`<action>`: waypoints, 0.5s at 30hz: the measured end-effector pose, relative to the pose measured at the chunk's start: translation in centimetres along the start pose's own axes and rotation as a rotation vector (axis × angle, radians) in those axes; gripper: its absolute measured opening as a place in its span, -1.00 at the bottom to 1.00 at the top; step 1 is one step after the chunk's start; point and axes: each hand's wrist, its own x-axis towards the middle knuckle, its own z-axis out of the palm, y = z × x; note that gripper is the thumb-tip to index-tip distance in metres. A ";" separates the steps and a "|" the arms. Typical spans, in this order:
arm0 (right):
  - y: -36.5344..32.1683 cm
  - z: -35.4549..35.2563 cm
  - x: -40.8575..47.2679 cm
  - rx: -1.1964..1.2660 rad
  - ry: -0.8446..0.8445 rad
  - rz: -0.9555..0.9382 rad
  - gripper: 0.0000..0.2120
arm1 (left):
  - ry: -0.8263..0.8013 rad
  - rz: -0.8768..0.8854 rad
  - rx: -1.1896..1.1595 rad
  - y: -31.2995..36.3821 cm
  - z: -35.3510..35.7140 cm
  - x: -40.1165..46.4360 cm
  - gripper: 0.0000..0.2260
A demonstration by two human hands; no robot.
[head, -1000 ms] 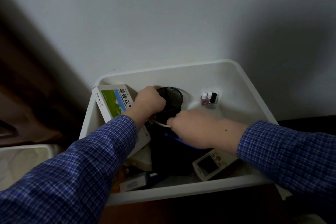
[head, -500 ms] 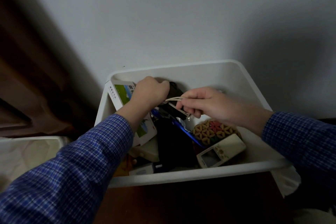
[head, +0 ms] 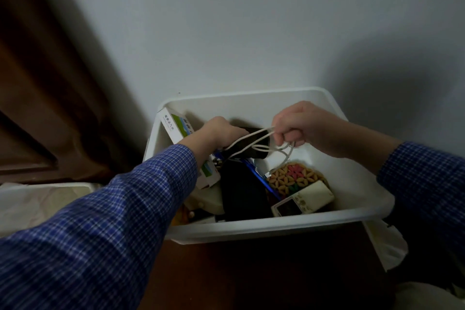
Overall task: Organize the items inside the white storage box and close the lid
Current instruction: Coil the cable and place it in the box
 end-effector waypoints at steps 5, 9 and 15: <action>0.2 -1.6 -1.4 0.327 0.095 -0.006 -0.79 | 0.047 -0.004 0.003 -0.4 1.2 0.9 -0.66; -1.0 -3.1 -2.5 0.500 0.031 -0.040 -0.50 | 0.120 0.063 0.040 -0.4 1.7 1.2 -0.72; -2.0 -4.3 -3.5 0.503 0.058 -0.091 -0.46 | 0.173 0.298 0.262 2.4 2.9 0.5 -0.83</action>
